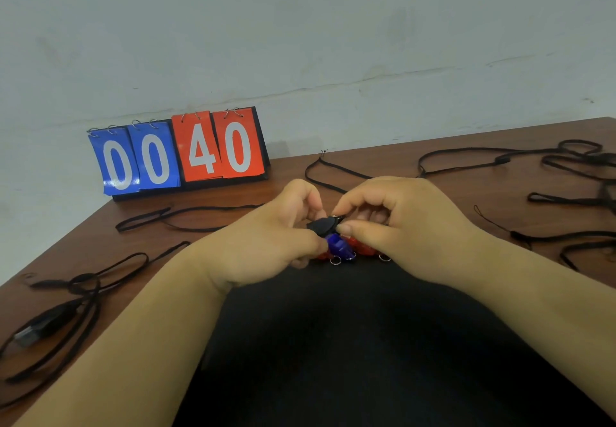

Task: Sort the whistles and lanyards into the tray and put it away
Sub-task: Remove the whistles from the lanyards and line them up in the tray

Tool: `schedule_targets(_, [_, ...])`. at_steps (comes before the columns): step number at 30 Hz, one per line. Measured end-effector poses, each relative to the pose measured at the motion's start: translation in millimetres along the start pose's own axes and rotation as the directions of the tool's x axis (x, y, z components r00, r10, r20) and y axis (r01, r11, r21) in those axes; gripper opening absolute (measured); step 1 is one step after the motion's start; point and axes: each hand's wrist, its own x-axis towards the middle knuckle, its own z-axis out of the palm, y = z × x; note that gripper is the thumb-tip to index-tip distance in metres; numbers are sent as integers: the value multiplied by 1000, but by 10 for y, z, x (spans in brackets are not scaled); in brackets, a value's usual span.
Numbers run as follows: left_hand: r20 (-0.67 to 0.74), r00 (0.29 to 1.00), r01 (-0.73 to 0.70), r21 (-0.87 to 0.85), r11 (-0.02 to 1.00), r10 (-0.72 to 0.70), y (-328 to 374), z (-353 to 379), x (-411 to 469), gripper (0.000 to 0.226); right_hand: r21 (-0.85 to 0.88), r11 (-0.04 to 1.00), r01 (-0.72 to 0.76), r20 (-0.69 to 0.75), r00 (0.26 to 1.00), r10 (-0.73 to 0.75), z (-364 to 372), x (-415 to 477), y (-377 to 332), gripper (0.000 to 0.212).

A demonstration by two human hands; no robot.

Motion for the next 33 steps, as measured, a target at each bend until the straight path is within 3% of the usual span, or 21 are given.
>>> schedule_targets(7, [-158,986,-40,45,998,47,15,7,21,20,65,998,-18,-58,998,22,-25,-11,-10,28])
schedule_targets(17, [-448,891,-88,-25,996,68,90,65,11,27,102,994,-31,-121,992,43,-39,6,3,25])
schedule_targets(23, [-355,929,-101,31,994,106,110,0,-27,10,190,977,-99,-134,983,126,-46,-2,38,13])
schedule_targets(27, [-261,957,-90,139,986,124,112,-37,-76,6,196,969,-153,25,988,151,-11,-24,35,21])
schedule_targets(33, [-94,995,-1,329,944,33,107,-41,-70,14,94,981,-168,205,968,146,19,-45,43,14])
